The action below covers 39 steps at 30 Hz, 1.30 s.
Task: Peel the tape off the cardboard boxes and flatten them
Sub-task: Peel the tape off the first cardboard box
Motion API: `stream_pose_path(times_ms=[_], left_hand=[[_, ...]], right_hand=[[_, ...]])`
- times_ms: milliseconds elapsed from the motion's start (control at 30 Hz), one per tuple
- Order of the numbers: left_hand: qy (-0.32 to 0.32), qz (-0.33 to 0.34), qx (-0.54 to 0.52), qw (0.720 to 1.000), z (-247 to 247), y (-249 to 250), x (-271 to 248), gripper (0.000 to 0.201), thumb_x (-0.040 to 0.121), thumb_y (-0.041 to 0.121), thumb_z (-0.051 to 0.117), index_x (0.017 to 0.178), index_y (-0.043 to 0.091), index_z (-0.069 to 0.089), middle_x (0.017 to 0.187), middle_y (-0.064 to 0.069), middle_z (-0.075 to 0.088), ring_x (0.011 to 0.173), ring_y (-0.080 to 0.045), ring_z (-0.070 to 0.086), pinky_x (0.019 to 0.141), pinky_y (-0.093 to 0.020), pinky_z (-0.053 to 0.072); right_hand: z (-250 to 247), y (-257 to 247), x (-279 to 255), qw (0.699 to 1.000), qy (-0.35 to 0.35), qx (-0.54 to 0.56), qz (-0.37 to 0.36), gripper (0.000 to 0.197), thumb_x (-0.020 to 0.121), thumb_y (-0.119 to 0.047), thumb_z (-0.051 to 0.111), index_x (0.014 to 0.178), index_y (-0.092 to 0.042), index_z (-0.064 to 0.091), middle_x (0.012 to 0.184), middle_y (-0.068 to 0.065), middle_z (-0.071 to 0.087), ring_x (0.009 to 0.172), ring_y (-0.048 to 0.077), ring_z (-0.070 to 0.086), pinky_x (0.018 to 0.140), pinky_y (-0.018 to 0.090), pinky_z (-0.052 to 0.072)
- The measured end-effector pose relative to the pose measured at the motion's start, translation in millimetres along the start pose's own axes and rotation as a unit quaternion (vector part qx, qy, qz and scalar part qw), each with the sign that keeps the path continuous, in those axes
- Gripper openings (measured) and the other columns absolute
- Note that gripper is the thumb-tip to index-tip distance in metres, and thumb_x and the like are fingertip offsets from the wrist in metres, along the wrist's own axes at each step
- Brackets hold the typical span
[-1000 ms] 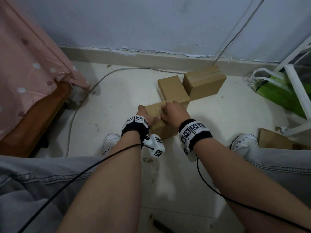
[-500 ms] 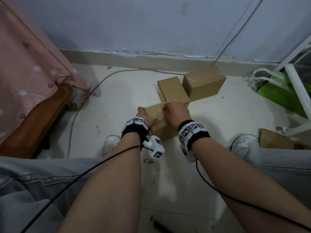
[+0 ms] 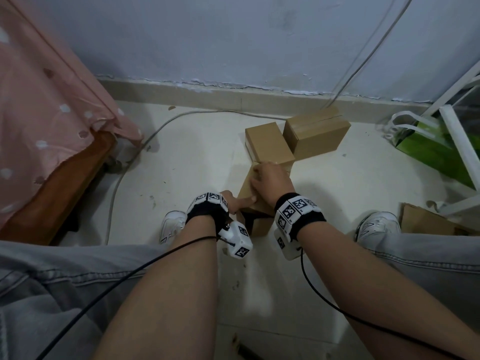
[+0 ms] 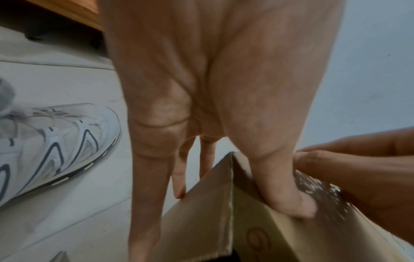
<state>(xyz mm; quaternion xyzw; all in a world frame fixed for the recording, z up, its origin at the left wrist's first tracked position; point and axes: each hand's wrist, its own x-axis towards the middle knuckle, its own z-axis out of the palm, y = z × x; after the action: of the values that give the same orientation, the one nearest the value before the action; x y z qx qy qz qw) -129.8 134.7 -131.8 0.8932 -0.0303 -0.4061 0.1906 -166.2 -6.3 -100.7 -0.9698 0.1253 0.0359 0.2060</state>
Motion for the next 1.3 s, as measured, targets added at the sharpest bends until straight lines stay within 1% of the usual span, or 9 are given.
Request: stream_pose_path(times_ms=[167,400,533,633,767,933,1033,1167,1300], left_hand=[[0.001,0.030,-0.015,0.999,2.2,7.7,10.9,0.051,0.085,0.055,0.064,0.079,0.004,0.062,0.088,-0.015,0.071,0.078,-0.028,0.068,0.079,-0.036,0.058],[-0.014,0.025,-0.012,0.999,-3.4,1.6,12.0,0.079,0.052,0.082,0.063,0.077,0.007,0.060,0.070,-0.010,0.061,0.063,-0.022,0.051,0.064,-0.032,0.040],[-0.012,0.031,-0.021,0.999,0.0,1.2,16.4,0.070,0.060,0.074,0.068,0.075,0.006,0.059,0.071,-0.011,0.061,0.065,-0.023,0.052,0.067,-0.033,0.041],[-0.013,0.032,-0.014,0.999,-0.9,2.0,13.4,0.074,0.051,0.082,0.065,0.066,0.010,0.056,0.066,-0.010,0.059,0.065,-0.022,0.053,0.067,-0.032,0.041],[-0.004,0.017,0.011,1.000,-2.8,0.3,13.7,0.074,0.062,0.085,0.060,0.064,0.011,0.056,0.063,-0.009,0.059,0.058,-0.023,0.051,0.065,-0.031,0.041],[-0.006,0.014,0.017,1.000,-3.8,4.7,9.1,0.075,0.049,0.084,0.065,0.061,0.013,0.048,0.059,-0.007,0.051,0.056,-0.019,0.045,0.063,-0.031,0.039],[-0.009,0.024,0.015,1.000,-1.6,5.3,18.0,0.102,0.014,0.099,0.056,0.071,0.014,0.060,0.068,-0.009,0.060,0.061,-0.021,0.051,0.066,-0.032,0.045],[-0.008,0.010,-0.001,1.000,0.7,9.4,11.3,0.046,0.085,0.049,0.066,0.068,0.009,0.053,0.081,-0.011,0.062,0.075,-0.024,0.059,0.078,-0.035,0.055],[-0.012,0.004,-0.027,1.000,0.4,8.4,9.2,0.044,0.087,0.046,0.066,0.069,0.008,0.054,0.086,-0.013,0.065,0.075,-0.024,0.062,0.077,-0.035,0.056]], right_hand=[[2.3,5.0,-0.6,0.995,-0.082,-0.053,-0.034,0.036,0.090,-0.029,0.057,0.116,-0.006,0.065,0.139,0.016,0.048,0.136,0.032,0.036,0.118,0.042,0.021],[5.7,6.7,-0.1,0.993,-0.099,-0.059,-0.033,0.033,0.091,-0.026,0.055,0.111,-0.003,0.066,0.145,0.019,0.042,0.142,0.031,0.029,0.120,0.041,0.016],[10.9,2.0,0.9,0.992,-0.095,-0.070,-0.036,0.035,0.094,-0.020,0.051,0.120,-0.001,0.063,0.152,0.020,0.036,0.145,0.033,0.025,0.121,0.042,0.014],[7.1,3.4,-2.6,0.997,-0.066,-0.024,-0.038,0.028,0.094,-0.014,0.049,0.112,0.001,0.063,0.138,0.019,0.049,0.137,0.032,0.036,0.116,0.040,0.025],[0.8,8.6,-9.4,0.999,0.000,0.023,-0.042,0.021,0.093,-0.020,0.054,0.092,-0.002,0.065,0.103,0.010,0.062,0.100,0.026,0.059,0.079,0.032,0.043],[9.3,3.8,-7.2,0.998,-0.051,-0.016,-0.046,0.015,0.089,-0.017,0.062,0.075,-0.013,0.067,0.096,0.004,0.062,0.103,0.022,0.058,0.085,0.033,0.048],[10.7,-0.5,-8.4,0.996,-0.059,-0.056,-0.048,0.007,0.086,-0.010,0.062,0.084,-0.011,0.068,0.101,0.007,0.065,0.105,0.024,0.059,0.087,0.030,0.047],[13.0,-3.8,-13.1,0.994,-0.011,-0.079,-0.070,0.018,0.081,-0.005,0.067,0.098,-0.001,0.063,0.113,0.015,0.058,0.110,0.028,0.049,0.091,0.031,0.039],[16.8,-5.0,-16.6,0.984,-0.017,-0.167,-0.067,0.048,0.083,-0.020,0.070,0.122,0.001,0.051,0.126,0.016,0.045,0.119,0.031,0.040,0.102,0.037,0.033]])
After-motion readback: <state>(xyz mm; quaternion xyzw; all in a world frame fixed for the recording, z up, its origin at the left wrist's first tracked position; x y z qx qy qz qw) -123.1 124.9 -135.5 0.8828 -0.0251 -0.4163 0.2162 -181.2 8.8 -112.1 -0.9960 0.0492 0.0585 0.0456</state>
